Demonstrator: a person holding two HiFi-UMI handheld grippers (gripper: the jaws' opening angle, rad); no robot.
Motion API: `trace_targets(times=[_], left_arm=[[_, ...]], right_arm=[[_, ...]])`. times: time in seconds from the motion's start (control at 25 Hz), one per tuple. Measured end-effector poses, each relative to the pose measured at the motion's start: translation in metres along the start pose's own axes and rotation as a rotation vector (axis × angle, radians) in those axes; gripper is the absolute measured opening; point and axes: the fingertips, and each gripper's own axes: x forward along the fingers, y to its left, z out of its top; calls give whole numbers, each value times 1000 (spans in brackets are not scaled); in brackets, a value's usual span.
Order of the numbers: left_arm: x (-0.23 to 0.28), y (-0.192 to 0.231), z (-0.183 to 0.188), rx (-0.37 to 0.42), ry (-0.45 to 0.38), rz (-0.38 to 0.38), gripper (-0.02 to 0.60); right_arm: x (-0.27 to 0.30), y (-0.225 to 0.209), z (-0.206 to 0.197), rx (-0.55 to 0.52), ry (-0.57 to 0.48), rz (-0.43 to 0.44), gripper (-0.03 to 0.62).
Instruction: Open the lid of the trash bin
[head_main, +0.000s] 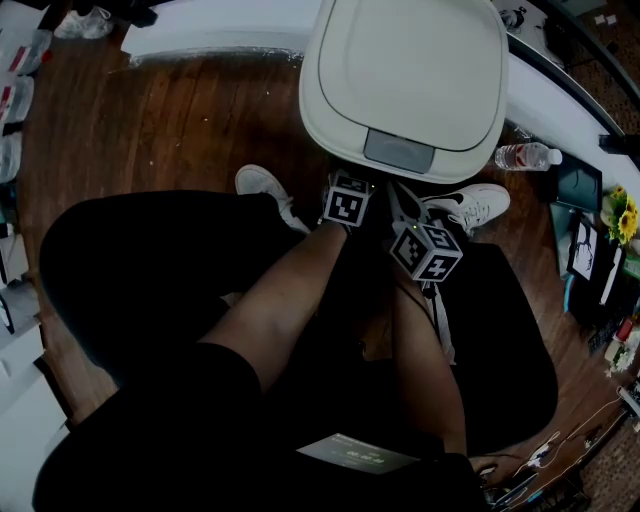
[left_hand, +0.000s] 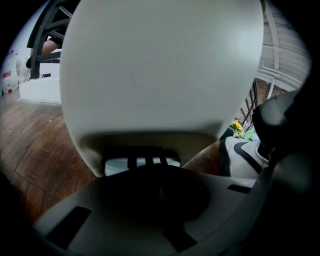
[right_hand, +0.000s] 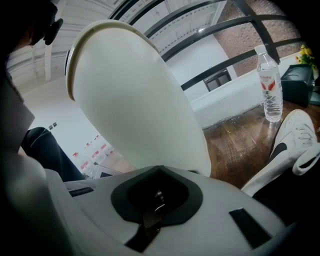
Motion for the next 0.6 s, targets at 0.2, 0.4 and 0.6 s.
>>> trace_targets(times=[0.2,0.4,0.6], left_arm=[[2,-1,-3,-2,16,15,40],[2,3,-7,6,34,29,40],[4,2,-5,2,32,23,40]], right_arm=[[-1,-1,-1,-5,1,0,14],[-1,1,-2,-5,2,-2,14],[-1,0,-2,-8,-1,-2,14]])
